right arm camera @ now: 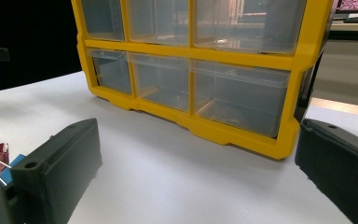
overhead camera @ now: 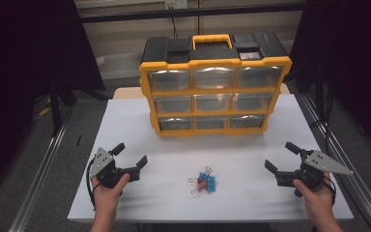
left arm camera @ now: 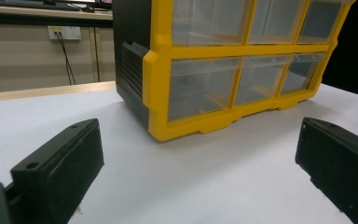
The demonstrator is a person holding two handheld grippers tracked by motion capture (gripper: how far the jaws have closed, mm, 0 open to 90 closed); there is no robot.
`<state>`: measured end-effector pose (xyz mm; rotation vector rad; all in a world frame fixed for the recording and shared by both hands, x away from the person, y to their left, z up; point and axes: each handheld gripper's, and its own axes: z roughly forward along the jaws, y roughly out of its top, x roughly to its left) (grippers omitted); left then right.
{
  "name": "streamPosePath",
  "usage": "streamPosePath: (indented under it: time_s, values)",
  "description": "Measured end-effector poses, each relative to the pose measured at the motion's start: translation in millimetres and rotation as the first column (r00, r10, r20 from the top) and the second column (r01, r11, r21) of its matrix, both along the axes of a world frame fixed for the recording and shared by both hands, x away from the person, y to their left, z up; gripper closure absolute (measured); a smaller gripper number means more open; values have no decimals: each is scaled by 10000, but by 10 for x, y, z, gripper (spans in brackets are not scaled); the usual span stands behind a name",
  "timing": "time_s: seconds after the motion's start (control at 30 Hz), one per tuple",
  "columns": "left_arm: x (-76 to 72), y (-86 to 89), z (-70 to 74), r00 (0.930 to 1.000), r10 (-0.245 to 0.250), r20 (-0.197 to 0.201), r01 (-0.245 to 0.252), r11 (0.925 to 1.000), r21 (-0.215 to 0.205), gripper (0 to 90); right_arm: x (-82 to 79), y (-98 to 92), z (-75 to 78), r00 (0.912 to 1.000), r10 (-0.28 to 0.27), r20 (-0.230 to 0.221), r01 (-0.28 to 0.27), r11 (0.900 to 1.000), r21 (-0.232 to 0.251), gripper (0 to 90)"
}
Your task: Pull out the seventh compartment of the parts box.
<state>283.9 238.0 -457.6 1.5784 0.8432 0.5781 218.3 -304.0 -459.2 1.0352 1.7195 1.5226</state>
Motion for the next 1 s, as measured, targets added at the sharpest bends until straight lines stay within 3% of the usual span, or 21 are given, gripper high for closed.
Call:
streamPosePath:
  time_s: [0.33,0.47,0.63,0.67,0.77,0.9,1.0]
  values:
    - [24,-127,31,9999,138,-19,-138,9999,93,9,-4,34,-5,10000,95,-27,-95,9999,-63,0]
    - [46,-177,39,9999,171,-19,-171,9994,315,9,1,39,-6,9999,170,-8,-170,9998,-73,0]
    - [60,-255,61,9998,209,-18,-208,9997,129,9,16,48,-9,9998,178,-10,-178,9998,2,0]
    - [76,-278,69,10000,74,-44,-73,9995,307,9,27,49,-12,9999,158,37,-158,9999,2,0]
    - [91,-303,73,10000,40,-87,-37,9995,320,9,36,56,-14,9998,206,1,-206,9998,66,0]
    - [141,-399,77,9995,270,-171,-269,9996,60,9,48,70,-18,9998,201,-5,-201,9998,84,0]
    - [161,-441,77,9996,224,-180,-220,9996,202,9,45,66,-13,9998,198,-4,-198,9998,101,0]
